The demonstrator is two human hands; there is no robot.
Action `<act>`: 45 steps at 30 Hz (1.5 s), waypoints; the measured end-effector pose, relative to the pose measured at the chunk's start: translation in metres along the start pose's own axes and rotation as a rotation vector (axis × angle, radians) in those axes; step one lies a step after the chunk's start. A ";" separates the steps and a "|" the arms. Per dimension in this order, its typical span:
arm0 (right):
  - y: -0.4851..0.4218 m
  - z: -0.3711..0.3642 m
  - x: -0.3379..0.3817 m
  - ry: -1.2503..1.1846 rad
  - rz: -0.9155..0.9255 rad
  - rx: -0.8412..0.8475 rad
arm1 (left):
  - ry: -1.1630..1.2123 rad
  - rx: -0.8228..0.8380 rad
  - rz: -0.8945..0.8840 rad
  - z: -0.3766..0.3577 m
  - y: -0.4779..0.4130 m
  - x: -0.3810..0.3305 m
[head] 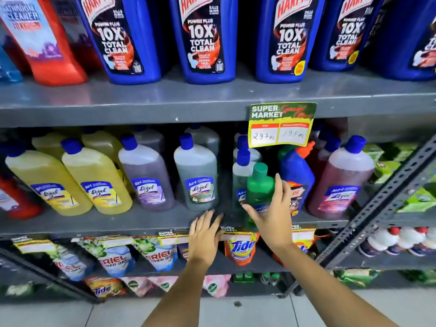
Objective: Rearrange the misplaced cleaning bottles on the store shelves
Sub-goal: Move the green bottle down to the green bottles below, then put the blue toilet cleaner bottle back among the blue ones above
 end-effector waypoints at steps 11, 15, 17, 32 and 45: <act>-0.007 0.078 -0.045 -0.041 -0.017 -0.204 | -0.041 -0.001 -0.001 -0.005 0.001 0.000; -0.037 0.080 -0.068 -0.062 -0.051 0.073 | -0.037 0.004 0.002 -0.003 0.001 0.000; -0.046 0.077 -0.077 -0.068 -0.103 0.170 | -0.041 0.017 0.004 -0.003 0.000 0.001; -0.043 0.081 -0.086 -0.205 -0.165 0.150 | -0.111 0.056 -0.020 0.029 0.000 -0.013; -0.030 0.226 0.024 -0.444 0.052 -0.001 | -0.006 -0.874 -0.281 0.366 -0.055 -0.101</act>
Point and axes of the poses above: each hand's wrist, its own y-axis away from the middle knuckle, its own z-axis out of the back of the hand, x = y × z, the point moved 8 cm from there along -y, towards the middle knuckle, and after that the axes turned 9 degrees about -y, right-handed, at the moved point
